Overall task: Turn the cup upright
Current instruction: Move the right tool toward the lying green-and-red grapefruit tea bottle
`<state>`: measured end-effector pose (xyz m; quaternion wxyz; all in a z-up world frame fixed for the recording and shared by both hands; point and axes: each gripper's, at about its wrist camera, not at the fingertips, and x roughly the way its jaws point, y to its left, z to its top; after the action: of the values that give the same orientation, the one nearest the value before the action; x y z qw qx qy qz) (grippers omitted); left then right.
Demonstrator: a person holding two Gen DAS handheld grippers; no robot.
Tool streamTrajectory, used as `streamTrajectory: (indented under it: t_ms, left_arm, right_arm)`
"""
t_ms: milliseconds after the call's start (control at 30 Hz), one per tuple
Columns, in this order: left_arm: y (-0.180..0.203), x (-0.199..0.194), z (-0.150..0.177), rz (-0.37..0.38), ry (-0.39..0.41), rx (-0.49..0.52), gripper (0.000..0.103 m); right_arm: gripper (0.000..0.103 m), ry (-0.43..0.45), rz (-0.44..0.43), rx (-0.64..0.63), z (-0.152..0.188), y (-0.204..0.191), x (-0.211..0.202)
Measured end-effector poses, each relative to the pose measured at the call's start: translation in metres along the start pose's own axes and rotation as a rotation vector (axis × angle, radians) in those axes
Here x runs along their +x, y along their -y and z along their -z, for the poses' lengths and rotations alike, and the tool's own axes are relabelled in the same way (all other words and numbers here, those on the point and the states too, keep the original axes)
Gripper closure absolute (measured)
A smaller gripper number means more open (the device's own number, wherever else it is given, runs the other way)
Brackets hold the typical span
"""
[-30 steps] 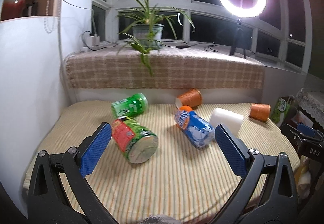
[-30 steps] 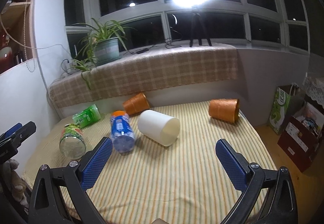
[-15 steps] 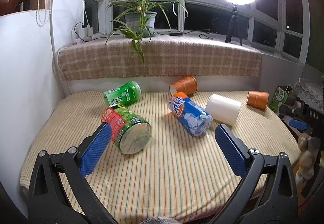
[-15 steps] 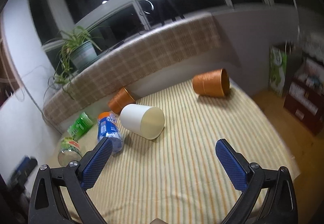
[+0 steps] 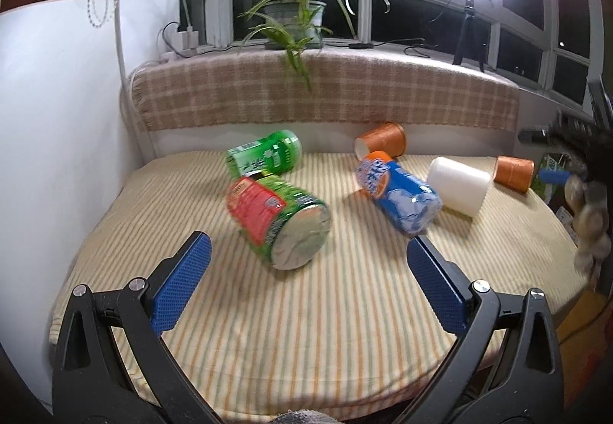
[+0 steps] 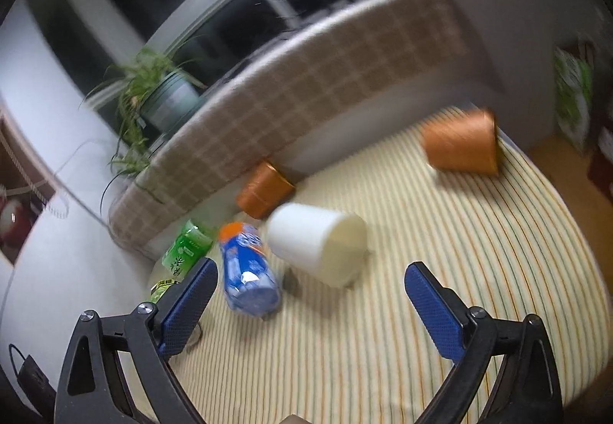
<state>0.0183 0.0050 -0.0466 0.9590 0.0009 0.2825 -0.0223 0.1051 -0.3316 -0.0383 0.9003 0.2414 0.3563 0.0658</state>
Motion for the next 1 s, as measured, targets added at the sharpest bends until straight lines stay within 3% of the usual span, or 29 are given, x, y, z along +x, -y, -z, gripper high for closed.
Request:
streamTrajectory:
  t_ms: [233,467,800,1000]
  left_arm:
    - [-0.033,0.005,0.007,-0.050,-0.031,-0.028,0.000]
    - [-0.068,0.004,0.015,-0.095,-0.059,-0.079,0.000]
    - [-0.110,-0.004,0.030,-0.153,-0.074,-0.163,0.000]
    - [-0.130,-0.012,0.037,-0.181,-0.071,-0.207,0.000]
  right_arm:
    - [0.004,-0.049,-0.046,-0.196,-0.037,-0.057,0.035]
    - [0.004,-0.143,-0.142,-0.470,-0.039,-0.128,0.066]
    - [0.005,-0.490,-0.287,-0.546,-0.003,-0.210,0.136]
    - [0.005,-0.668,-0.268,-0.592,0.027,-0.243,0.176]
